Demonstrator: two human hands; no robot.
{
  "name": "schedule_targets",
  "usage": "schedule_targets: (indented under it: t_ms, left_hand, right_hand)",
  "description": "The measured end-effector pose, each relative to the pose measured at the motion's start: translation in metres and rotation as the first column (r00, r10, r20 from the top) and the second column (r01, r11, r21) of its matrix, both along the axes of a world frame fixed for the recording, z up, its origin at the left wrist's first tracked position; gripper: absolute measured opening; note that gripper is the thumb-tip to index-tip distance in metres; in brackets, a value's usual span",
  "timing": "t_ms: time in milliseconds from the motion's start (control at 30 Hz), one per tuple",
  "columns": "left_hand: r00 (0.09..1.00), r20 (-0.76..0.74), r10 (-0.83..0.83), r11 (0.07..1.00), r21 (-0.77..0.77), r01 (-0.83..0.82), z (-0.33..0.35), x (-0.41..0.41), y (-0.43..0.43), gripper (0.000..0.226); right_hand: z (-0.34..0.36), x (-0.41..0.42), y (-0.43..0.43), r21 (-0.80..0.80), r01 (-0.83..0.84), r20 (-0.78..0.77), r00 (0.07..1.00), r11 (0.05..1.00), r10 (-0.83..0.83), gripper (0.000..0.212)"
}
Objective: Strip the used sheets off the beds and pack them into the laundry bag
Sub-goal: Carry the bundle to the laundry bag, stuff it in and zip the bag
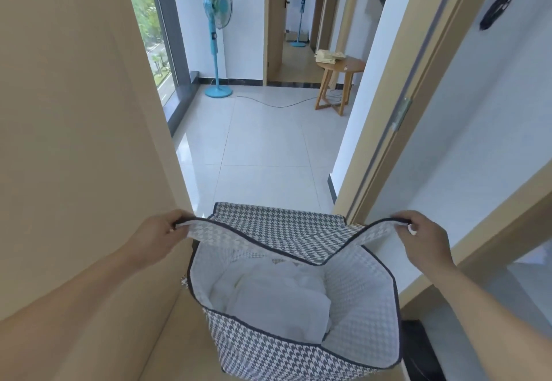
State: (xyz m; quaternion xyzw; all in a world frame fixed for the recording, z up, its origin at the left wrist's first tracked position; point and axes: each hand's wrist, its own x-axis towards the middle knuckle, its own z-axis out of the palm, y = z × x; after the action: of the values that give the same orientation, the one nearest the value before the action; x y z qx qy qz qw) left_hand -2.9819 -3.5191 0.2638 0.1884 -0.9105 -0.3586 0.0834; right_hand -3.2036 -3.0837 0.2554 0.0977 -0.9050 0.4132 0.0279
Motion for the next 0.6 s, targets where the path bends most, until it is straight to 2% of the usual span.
schedule_targets:
  t_ms: [67,133,200,267,333,467,600]
  left_hand:
    - [0.986,0.143,-0.087,0.991,-0.092,0.101,-0.014,0.013,0.019,0.036]
    - [0.945,0.292,-0.148,0.967,-0.159,0.201,-0.034,0.023,0.04,0.037]
    - [0.873,0.437,-0.217,0.93,-0.179,0.321,-0.057,0.031,0.059,0.042]
    - [0.799,0.554,-0.234,0.904,-0.178,0.388,-0.076,0.039,0.075,0.05]
    - [0.731,0.64,-0.237,0.89,-0.159,0.428,-0.09,0.046,0.084,0.056]
    - [0.611,0.767,-0.197,0.887,-0.126,0.444,-0.095,0.04,0.088,0.061]
    - [0.63,0.76,-0.164,0.89,-0.161,0.426,-0.09,0.02,0.084,0.054]
  right_hand:
    - [-0.017,0.009,0.021,0.21,-0.081,0.053,0.996,0.974,0.072,0.024]
    - [-0.037,0.02,0.042,0.358,-0.188,0.172,0.976,0.915,0.133,0.029]
    - [-0.059,0.034,0.06,0.422,-0.302,0.324,0.931,0.855,0.169,0.038]
    - [-0.079,0.048,0.072,0.47,-0.412,0.458,0.87,0.78,0.183,0.031]
    - [-0.093,0.058,0.073,0.485,-0.495,0.527,0.823,0.721,0.21,0.025]
    - [-0.096,0.072,0.044,0.395,-0.591,0.593,0.749,0.703,0.296,0.035]
    - [-0.086,0.083,-0.002,0.317,-0.665,0.581,0.7,0.676,0.415,0.038]
